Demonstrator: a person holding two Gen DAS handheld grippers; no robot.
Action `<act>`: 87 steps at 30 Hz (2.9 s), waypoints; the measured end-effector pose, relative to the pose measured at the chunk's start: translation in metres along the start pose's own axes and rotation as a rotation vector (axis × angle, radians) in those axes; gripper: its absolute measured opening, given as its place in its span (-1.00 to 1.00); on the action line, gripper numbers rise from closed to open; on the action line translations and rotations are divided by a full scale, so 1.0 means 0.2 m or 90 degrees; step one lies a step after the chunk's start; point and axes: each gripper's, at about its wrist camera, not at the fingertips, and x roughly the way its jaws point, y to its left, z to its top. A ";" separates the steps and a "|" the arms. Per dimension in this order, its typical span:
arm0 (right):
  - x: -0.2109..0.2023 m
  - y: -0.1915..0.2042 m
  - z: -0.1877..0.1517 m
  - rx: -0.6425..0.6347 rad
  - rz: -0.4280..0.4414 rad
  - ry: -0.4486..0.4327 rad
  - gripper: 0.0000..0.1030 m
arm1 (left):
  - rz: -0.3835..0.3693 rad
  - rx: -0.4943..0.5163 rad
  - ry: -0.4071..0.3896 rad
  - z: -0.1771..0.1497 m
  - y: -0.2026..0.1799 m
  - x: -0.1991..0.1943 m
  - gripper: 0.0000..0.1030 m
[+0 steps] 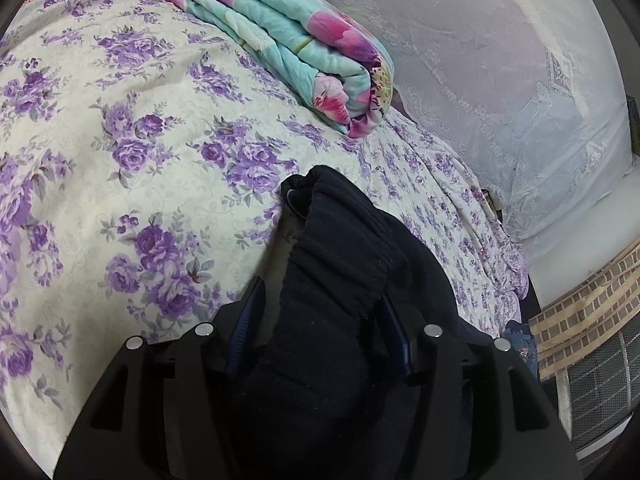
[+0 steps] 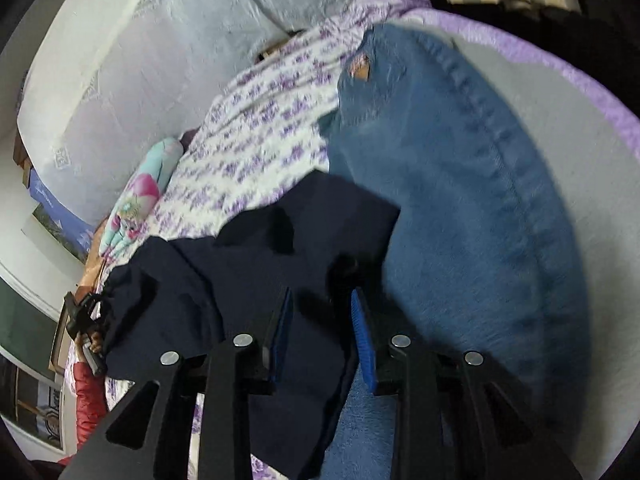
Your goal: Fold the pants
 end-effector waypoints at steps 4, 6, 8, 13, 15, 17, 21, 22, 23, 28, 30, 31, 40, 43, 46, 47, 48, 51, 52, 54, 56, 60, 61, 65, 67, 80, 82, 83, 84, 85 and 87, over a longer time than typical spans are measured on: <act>0.08 0.10 -0.04 -0.076 -0.057 -0.022 -0.98 | 0.010 0.013 0.000 -0.01 -0.02 0.00 0.08; 0.03 0.17 -0.03 -0.103 -0.057 -0.069 -0.96 | 0.021 0.024 -0.008 -0.01 -0.03 -0.01 -0.07; -0.11 0.25 0.04 -0.136 -0.072 -0.151 -0.96 | 0.031 0.055 -0.011 0.00 -0.08 -0.02 -0.28; -0.36 0.34 0.29 -0.149 -0.089 -0.279 -0.96 | 0.038 0.154 -0.018 -0.01 -0.24 -0.09 -0.34; -0.38 0.31 0.35 -0.138 -0.116 -0.308 -0.96 | 0.042 0.152 -0.010 0.00 -0.23 -0.10 0.17; -0.29 0.19 0.38 -0.095 -0.152 -0.293 -0.96 | 0.050 0.113 -0.019 0.05 -0.18 -0.12 0.60; -0.07 -0.10 0.32 0.000 -0.157 -0.207 -0.96 | -0.007 -0.024 0.034 0.19 -0.01 -0.07 0.66; -0.04 -0.15 0.29 0.019 -0.146 -0.197 -0.96 | -0.021 -0.038 0.054 0.22 0.00 -0.04 0.66; -0.03 -0.20 0.28 0.046 -0.126 -0.192 -0.96 | -0.024 -0.029 0.069 0.23 -0.02 -0.01 0.65; 0.01 -0.21 0.25 0.053 -0.116 -0.181 -0.95 | 0.045 0.147 0.178 0.20 -0.26 0.21 0.23; 0.03 -0.20 0.25 0.042 -0.128 -0.173 -0.95 | 0.016 0.132 0.215 0.19 -0.28 0.29 -0.33; 0.04 -0.20 0.24 0.041 -0.131 -0.169 -0.95 | 0.011 0.121 0.216 0.19 -0.28 0.32 -0.37; -0.06 0.11 0.58 -0.046 -0.097 -0.215 -0.96 | -0.053 0.122 -0.070 0.37 -0.47 -0.16 -0.64; 0.09 0.28 0.82 -0.090 -0.100 -0.214 -0.96 | -0.008 0.122 -0.138 0.48 -0.47 -0.20 -0.64; 0.42 0.35 1.06 -0.089 -0.120 -0.181 -0.96 | 0.039 0.065 -0.112 0.55 -0.32 -0.03 -0.64; 0.57 0.36 1.14 -0.082 -0.130 -0.166 -0.96 | 0.049 0.043 -0.098 0.56 -0.25 0.04 -0.64; 0.71 0.35 1.21 -0.074 -0.142 -0.157 -0.96 | 0.057 0.020 -0.081 0.56 -0.18 0.12 -0.64; 0.99 0.28 1.29 -0.020 -0.154 -0.153 -0.96 | 0.057 -0.038 -0.044 0.51 0.04 0.32 -0.63; 1.06 0.24 1.29 0.001 -0.155 -0.155 -0.96 | 0.016 -0.071 -0.039 0.52 0.10 0.32 -0.63; 1.18 0.16 1.24 0.019 -0.158 -0.155 -0.96 | -0.040 -0.072 -0.041 0.55 0.11 0.28 -0.63; 1.21 0.15 1.22 0.012 -0.159 -0.164 -0.96 | -0.017 -0.019 -0.039 0.56 0.06 0.29 -0.63; 1.01 0.26 1.32 -0.007 -0.076 -0.259 -0.96 | -0.018 0.029 -0.056 0.58 -0.03 0.29 -0.63; 1.00 0.28 1.35 -0.022 -0.087 -0.266 -0.95 | -0.022 0.038 -0.059 0.58 -0.05 0.30 -0.63; 1.36 0.13 1.36 -0.024 -0.220 -0.096 -0.96 | 0.022 -0.005 0.005 0.59 0.02 0.44 -0.38; 1.36 0.22 1.34 -0.078 -0.261 -0.100 -0.77 | -0.033 -0.078 0.025 0.60 0.11 0.43 -0.15; 0.66 1.08 0.60 -0.309 0.063 -0.099 -0.01 | 0.003 -0.065 -0.010 0.03 0.18 -0.33 0.14; 0.58 1.13 0.35 -0.324 0.091 -0.067 -0.01 | 0.010 -0.077 0.027 -0.07 0.21 -0.37 0.14; 0.58 1.13 0.35 -0.324 0.091 -0.067 -0.01 | -0.004 -0.085 0.047 -0.13 0.22 -0.37 0.14; 0.51 1.11 0.24 -0.321 0.092 -0.068 -0.01 | -0.008 -0.086 0.056 -0.15 0.22 -0.35 0.14; 0.46 1.07 0.18 -0.312 0.090 -0.070 -0.01 | 0.002 -0.073 0.057 -0.17 0.20 -0.34 0.14; 0.35 0.97 0.11 -0.276 0.085 -0.072 -0.01 | 0.022 -0.062 0.045 -0.17 0.17 -0.30 0.14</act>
